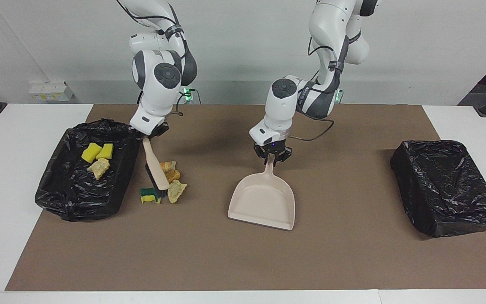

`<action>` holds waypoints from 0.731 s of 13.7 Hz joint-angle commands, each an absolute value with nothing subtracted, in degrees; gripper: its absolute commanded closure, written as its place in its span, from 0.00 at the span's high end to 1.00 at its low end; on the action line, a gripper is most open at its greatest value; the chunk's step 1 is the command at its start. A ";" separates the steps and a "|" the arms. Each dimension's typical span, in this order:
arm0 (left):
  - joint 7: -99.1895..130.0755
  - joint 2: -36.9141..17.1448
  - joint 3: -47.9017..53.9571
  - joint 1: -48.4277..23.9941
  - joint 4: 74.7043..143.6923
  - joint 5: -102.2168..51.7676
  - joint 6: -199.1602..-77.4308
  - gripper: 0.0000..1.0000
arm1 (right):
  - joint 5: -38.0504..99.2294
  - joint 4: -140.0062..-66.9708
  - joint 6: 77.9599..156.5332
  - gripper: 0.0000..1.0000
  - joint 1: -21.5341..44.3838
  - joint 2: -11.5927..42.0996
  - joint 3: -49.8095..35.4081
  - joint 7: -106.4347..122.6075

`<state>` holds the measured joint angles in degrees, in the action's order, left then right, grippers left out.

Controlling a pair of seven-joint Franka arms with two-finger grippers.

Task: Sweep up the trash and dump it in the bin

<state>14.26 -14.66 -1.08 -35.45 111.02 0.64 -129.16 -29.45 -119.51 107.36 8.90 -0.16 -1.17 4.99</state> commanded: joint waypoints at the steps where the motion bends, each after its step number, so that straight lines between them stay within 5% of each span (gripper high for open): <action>1: 2.94 -12.57 -0.97 -31.39 111.10 0.88 -124.55 0.00 | -33.56 -115.22 111.06 0.00 4.32 5.96 -1.85 7.91; 5: -8.76 -12.57 -1.05 -29.71 110.65 1.23 -123.66 0.00 | -34.38 -116.36 111.80 0.00 3.60 8.09 -2.28 4.41; 10: -28.80 -12.66 -1.23 -28.21 110.30 4.66 -121.91 0.00 | -17.35 -121.62 110.30 0.00 7.71 5.99 -2.55 -1.66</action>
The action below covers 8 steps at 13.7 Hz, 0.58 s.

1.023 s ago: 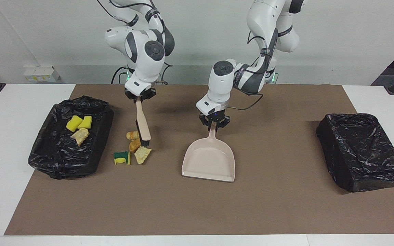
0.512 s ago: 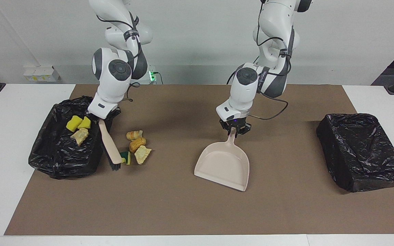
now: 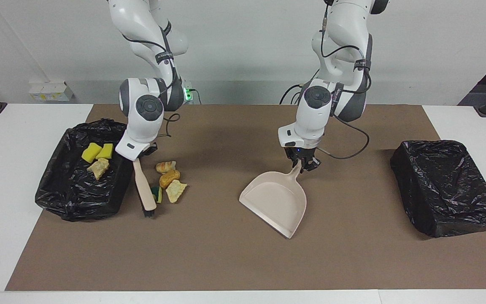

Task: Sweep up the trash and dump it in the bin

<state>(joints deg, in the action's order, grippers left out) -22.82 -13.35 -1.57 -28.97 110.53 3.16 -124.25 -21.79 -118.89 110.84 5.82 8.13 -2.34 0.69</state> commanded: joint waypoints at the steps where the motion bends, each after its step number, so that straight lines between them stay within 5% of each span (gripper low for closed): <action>1: -32.48 -12.66 -1.23 -28.13 110.30 4.66 -121.56 0.00 | -14.36 -122.51 110.56 0.00 8.08 5.45 -2.64 -2.80; 8: -53.78 -12.48 -0.97 -29.35 110.47 8.61 -122.70 0.00 | 8.93 -122.08 112.93 0.00 16.51 5.36 -2.64 -9.83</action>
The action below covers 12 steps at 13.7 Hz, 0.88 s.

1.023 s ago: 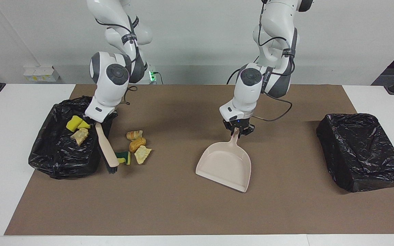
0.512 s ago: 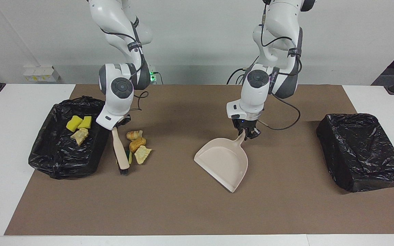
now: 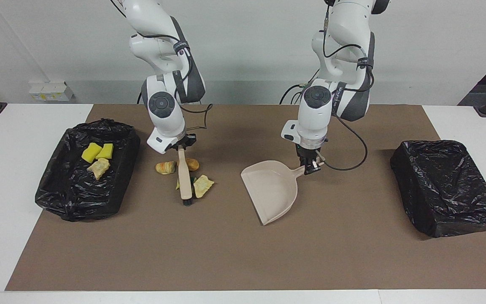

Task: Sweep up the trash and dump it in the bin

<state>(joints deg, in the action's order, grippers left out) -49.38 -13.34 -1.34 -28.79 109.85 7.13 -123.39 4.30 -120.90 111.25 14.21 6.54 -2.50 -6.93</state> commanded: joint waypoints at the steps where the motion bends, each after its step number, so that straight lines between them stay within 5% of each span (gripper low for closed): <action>1: -53.88 -12.31 -0.97 -30.14 110.57 8.61 -122.09 0.00 | 11.40 -121.82 113.37 0.00 17.39 5.36 -2.72 -10.63; 7: -53.88 -9.85 -0.79 -32.78 113.98 8.61 -120.93 0.00 | 6.55 -116.46 103.12 0.00 15.04 0.81 -1.32 -12.21; 12: -53.70 -9.23 -0.79 -33.75 115.31 8.53 -121.55 0.00 | -11.60 -126.10 100.45 0.00 10.83 -6.32 -1.76 -12.13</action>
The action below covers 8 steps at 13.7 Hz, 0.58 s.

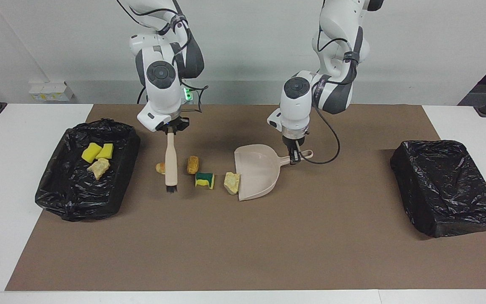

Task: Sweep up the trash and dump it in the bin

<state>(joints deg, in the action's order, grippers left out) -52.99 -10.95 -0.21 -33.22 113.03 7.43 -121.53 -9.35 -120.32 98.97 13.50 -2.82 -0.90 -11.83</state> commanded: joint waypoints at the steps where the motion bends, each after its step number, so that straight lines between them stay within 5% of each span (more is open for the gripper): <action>1: -53.70 -9.23 -0.79 -33.84 115.31 8.53 -121.55 0.00 | -12.38 -128.99 101.33 0.00 10.81 -6.68 -1.67 -12.22; 8: -53.35 -9.32 -0.79 -33.84 115.40 8.53 -122.25 0.00 | -4.09 -134.39 113.27 0.00 12.55 -2.56 -2.02 -13.28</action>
<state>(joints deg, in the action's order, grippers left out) -52.99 -10.94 -0.25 -33.23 113.11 7.43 -121.62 -8.70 -133.89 110.47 10.74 -4.01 -1.41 -11.94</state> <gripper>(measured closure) 0.687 0.740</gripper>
